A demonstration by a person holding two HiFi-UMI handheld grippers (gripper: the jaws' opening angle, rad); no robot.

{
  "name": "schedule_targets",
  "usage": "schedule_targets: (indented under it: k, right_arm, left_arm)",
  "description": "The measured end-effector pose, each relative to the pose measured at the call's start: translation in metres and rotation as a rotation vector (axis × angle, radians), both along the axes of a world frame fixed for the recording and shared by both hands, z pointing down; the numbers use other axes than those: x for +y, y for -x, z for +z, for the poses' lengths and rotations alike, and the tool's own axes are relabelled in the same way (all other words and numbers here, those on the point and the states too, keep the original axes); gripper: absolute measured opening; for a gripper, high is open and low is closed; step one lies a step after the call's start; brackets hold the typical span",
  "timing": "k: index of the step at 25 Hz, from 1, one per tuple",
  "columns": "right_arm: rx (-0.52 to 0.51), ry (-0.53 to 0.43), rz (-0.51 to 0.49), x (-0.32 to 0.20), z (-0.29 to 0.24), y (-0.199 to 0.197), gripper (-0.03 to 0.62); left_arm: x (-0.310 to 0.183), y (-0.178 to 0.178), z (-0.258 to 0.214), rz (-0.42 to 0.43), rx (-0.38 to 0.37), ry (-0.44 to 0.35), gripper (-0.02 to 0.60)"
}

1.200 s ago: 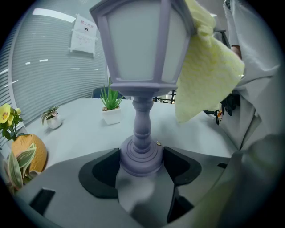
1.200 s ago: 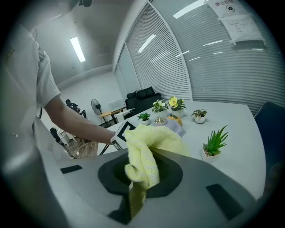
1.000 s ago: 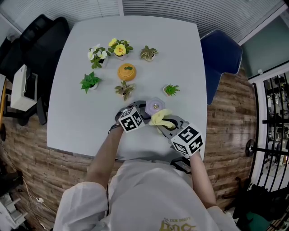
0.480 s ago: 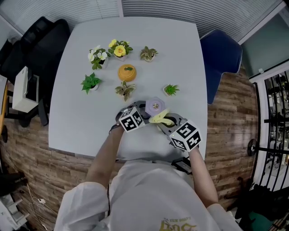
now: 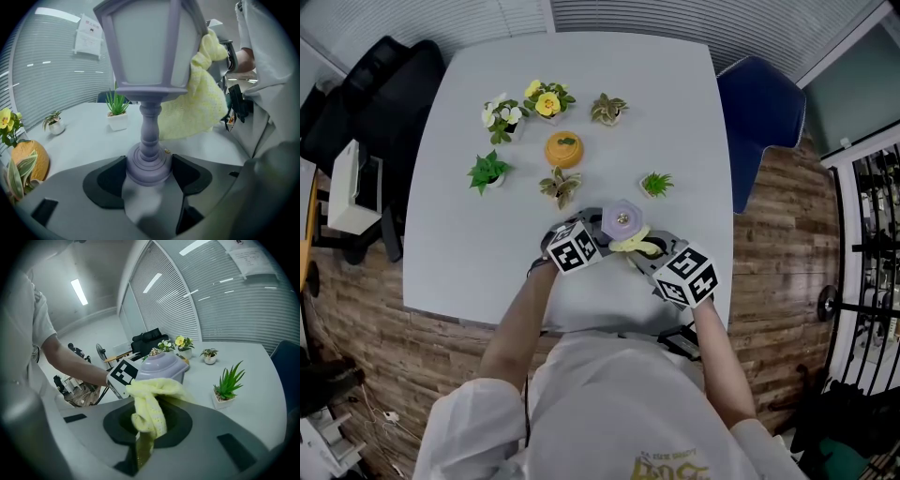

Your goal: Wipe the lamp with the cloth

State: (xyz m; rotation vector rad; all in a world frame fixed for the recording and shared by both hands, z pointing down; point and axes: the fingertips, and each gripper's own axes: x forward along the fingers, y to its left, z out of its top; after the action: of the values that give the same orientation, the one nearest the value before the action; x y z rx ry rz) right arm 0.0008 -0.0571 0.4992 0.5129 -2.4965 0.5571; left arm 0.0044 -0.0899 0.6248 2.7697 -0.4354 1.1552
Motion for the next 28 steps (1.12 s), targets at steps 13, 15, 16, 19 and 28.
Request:
schedule_targets:
  k: [13,15,16,19,28]
  right_arm:
    - [0.008,0.035,0.003,-0.002,0.009,0.001,0.032]
    - [0.009,0.04,0.003,-0.002,0.011,0.001,0.032]
    - [0.008,0.044,0.004,-0.003,0.012,0.001,0.032]
    - [-0.004,0.06,0.009,-0.004,0.014,0.0,0.031]
    - [-0.03,0.095,0.026,-0.003,0.014,-0.001,0.032]
  left_arm:
    - [0.001,0.001,0.0,-0.001,0.0,-0.001,0.302]
    - [0.0,0.001,0.0,-0.001,-0.001,-0.003,0.302]
    - [0.0,0.001,0.0,-0.001,-0.001,-0.004,0.302]
    - [-0.001,0.0,0.0,-0.001,0.0,-0.004,0.302]
    - [0.0,0.0,0.0,-0.002,-0.001,-0.008,0.302]
